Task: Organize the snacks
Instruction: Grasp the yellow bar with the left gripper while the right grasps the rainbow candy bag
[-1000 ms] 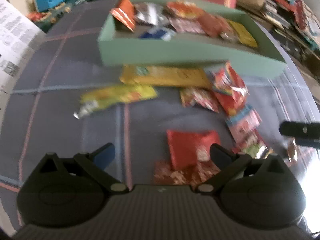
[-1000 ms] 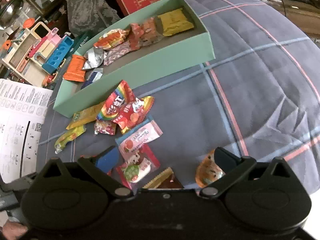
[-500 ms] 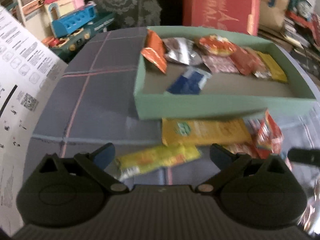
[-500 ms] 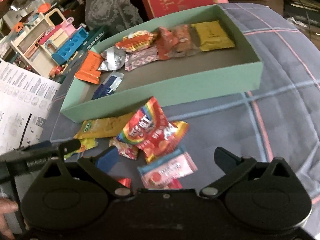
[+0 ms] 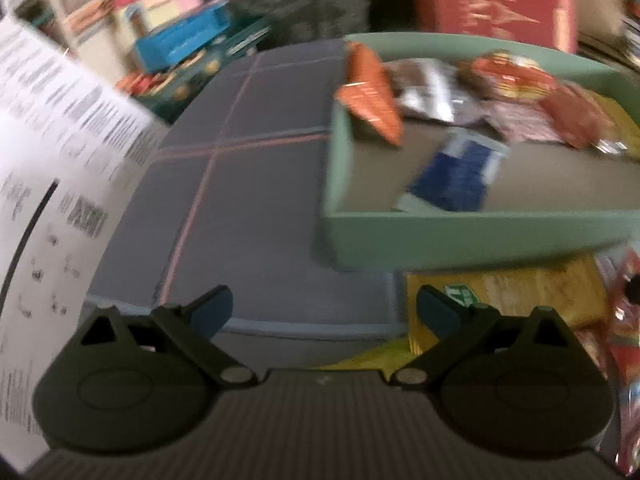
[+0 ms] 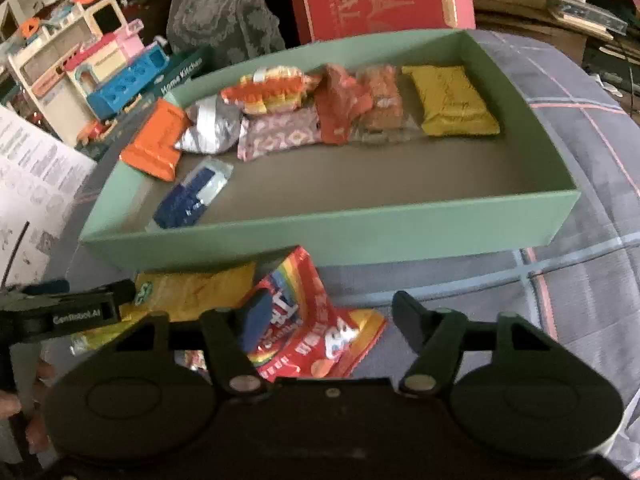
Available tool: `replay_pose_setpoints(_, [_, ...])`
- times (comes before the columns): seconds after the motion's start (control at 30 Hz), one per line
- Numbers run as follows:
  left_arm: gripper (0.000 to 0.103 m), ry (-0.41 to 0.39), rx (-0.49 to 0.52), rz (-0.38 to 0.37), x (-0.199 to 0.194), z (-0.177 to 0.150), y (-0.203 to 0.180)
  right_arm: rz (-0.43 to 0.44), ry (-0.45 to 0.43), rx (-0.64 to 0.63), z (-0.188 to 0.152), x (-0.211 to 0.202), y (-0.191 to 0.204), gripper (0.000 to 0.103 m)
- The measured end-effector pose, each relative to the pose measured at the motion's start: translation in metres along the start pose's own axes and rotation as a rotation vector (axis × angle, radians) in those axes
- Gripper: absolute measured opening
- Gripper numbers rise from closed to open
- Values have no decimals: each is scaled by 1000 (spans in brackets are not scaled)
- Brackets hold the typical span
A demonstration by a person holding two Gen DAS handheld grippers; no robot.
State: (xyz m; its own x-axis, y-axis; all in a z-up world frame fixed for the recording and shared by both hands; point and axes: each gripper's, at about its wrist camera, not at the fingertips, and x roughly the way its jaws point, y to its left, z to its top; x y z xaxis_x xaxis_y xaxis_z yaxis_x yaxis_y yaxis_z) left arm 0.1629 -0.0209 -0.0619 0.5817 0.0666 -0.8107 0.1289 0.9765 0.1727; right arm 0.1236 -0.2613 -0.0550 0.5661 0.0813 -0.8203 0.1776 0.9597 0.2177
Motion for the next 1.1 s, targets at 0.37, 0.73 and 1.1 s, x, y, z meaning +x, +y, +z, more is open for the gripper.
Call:
replay_pose_setpoints(0.37, [101,-24,236,-224,-26,-19,-53,-81,-25,78,-15,-16,-49,67])
replay_pose_setpoints(0.73, [102,-81,442,-363,-46,-8,-112,29,-40,123,-23,-32,-65,98])
replay_pose_setpoints(1.1, [47,17,423,-394,-35,-13,-136,20,-72,154,-36,-38,-90,93])
